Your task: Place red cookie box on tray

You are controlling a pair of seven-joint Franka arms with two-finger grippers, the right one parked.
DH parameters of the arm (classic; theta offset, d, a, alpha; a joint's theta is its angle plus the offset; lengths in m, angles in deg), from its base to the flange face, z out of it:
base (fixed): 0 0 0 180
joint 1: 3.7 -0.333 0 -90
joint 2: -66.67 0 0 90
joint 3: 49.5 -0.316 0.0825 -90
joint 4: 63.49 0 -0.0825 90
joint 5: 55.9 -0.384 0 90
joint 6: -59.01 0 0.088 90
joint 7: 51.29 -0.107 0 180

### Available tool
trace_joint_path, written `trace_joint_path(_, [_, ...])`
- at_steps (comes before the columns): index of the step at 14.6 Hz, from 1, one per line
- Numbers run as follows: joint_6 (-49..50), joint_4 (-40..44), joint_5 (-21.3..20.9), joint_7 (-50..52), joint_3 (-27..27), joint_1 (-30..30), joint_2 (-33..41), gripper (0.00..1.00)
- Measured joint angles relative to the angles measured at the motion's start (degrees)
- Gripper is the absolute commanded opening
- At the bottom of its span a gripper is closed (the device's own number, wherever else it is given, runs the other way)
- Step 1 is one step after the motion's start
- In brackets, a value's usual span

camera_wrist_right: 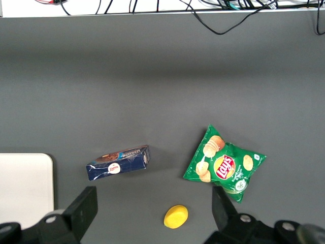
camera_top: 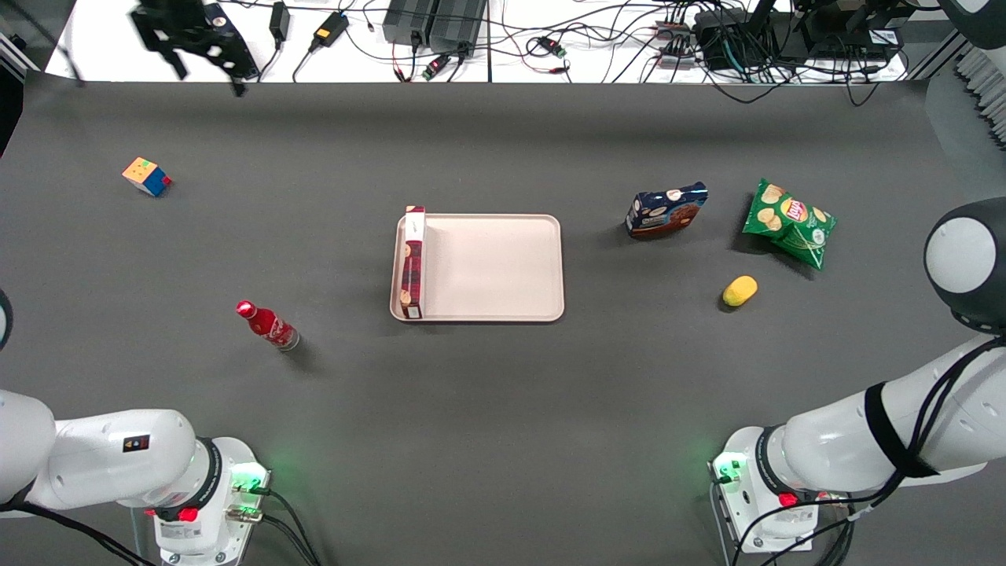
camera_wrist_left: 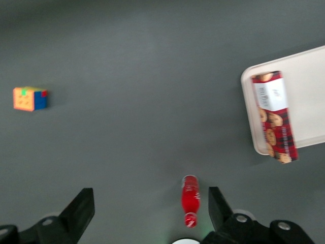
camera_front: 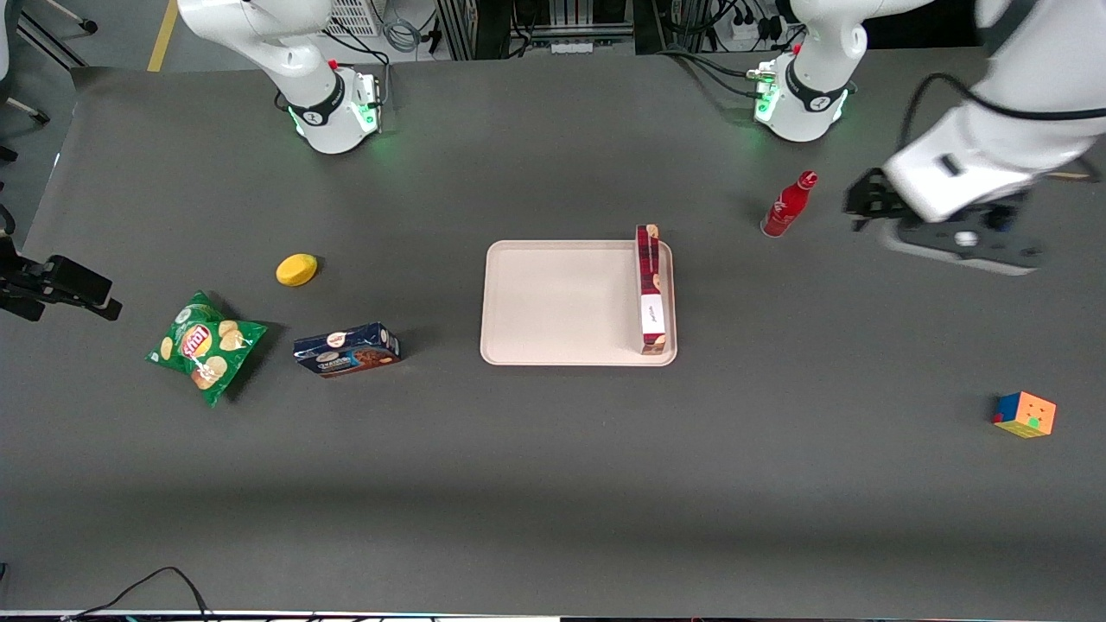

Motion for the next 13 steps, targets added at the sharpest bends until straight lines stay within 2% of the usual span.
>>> trace_joint_path(3, [-3.44, -5.37, 0.2, -0.65, -7.77, 4.05, 2.72, 1.0])
trace_joint_path(5, [-6.75, -9.69, 0.25, -0.58, -10.54, 5.8, 3.47, 1.0])
trace_joint_path(8, [-9.46, -12.8, 2.12, -0.4, -11.45, 6.19, 3.57, 1.0])
trace_joint_path(13, [-10.03, -12.72, 4.87, -0.3, -11.6, 6.53, 4.72, 1.0])
